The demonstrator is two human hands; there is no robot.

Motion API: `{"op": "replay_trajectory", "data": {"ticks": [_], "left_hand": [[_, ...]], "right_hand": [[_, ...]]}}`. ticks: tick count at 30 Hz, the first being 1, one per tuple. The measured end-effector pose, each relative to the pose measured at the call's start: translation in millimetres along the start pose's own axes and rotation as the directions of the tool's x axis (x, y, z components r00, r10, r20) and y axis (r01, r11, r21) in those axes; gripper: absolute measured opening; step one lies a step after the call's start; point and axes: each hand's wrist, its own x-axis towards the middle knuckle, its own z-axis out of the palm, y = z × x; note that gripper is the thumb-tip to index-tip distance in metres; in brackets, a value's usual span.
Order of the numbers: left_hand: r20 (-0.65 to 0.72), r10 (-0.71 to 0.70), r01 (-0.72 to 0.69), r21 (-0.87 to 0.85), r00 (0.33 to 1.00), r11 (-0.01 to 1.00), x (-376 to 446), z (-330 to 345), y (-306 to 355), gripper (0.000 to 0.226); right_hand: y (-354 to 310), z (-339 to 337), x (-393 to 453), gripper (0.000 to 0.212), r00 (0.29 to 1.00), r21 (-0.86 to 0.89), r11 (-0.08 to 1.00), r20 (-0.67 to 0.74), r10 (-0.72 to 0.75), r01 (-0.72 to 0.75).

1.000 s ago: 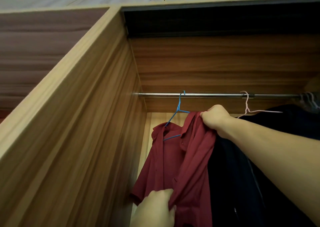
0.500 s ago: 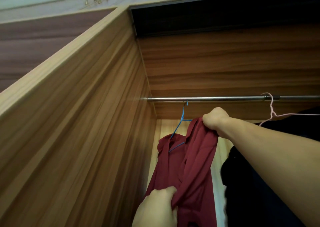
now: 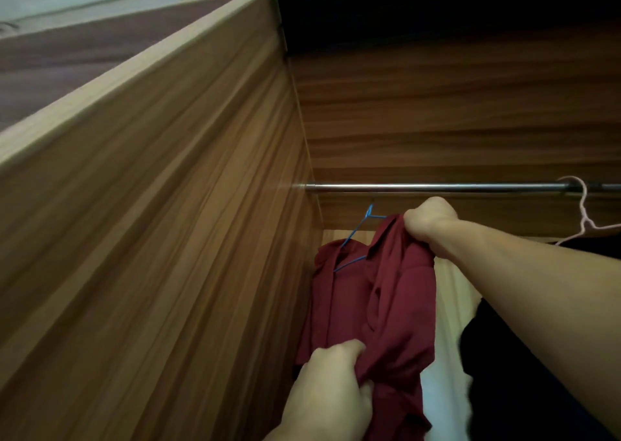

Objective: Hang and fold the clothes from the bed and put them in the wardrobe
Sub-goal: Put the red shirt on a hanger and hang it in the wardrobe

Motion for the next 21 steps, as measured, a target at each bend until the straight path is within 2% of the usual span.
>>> {"op": "replay_trajectory", "data": {"ticks": [5,10,14,21], "left_hand": [[-0.033,0.023,-0.025,-0.058,0.999,0.998,2,-2,-9,0.028],[0.061,0.081,-0.072,-0.149,0.995,0.986,-11,3,-11,0.025],[0.105,0.118,-0.099,-0.171,0.987,0.980,-23,9,-10,0.034],[0.012,0.063,-0.058,-0.268,0.998,0.962,-56,8,-16,0.037]], "right_hand": [[-11,7,-3,0.022,0.999,-0.003,0.999,-0.031,-0.033,0.033],[0,3,-15,0.015,0.999,-0.065,0.997,-0.010,-0.049,0.048],[0,-6,-26,0.014,0.997,-0.111,0.991,0.014,-0.078,0.080],[-12,-22,-49,0.015,0.994,0.065,0.996,0.078,-0.074,0.069]]}}
